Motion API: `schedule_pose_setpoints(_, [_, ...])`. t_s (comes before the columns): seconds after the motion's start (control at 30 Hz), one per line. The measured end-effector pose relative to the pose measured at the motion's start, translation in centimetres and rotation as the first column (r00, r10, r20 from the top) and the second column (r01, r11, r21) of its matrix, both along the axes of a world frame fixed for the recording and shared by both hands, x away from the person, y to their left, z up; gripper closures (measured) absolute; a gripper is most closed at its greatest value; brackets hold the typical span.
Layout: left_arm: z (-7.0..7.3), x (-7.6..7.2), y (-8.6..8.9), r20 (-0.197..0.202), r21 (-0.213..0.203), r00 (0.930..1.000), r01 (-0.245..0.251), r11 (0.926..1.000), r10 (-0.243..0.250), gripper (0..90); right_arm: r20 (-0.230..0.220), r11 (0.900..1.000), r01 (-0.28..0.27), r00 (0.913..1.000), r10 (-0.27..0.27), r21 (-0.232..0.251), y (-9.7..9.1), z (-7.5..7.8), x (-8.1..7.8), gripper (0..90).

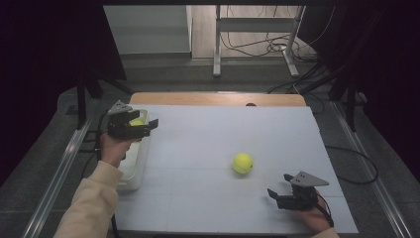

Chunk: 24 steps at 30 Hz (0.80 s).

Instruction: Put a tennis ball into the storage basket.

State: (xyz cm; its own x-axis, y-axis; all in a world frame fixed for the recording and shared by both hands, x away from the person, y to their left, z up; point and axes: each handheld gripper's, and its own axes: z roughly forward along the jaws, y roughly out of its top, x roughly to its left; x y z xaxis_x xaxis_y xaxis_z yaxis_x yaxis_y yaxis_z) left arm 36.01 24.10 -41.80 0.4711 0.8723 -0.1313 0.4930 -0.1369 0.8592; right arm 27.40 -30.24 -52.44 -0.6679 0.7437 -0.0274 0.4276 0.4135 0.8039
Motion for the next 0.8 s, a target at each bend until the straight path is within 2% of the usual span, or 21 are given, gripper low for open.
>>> schedule_pose_setpoints(0.33, [-0.5,-0.6,-0.7,0.006,-0.025,0.9995,0.033,0.9992,-0.033,16.4,0.003,0.9999,-0.010,0.9999,0.010,0.002,0.1,0.0,0.1,16.2])
schedule_pose_setpoints(0.5, [-0.7,-0.7,-1.6,0.001,-0.037,0.9982,0.059,0.9976,-0.059,16.2,0.020,0.9998,-0.018,0.9996,0.019,-0.006,0.1,0.2,-0.1,16.3])
schedule_pose_setpoints(0.8, [-0.8,-1.1,-3.3,0.007,-0.047,0.9946,0.104,0.9935,-0.104,16.2,0.022,0.9999,-0.012,0.9997,0.012,0.001,0.0,0.3,-0.2,16.3])
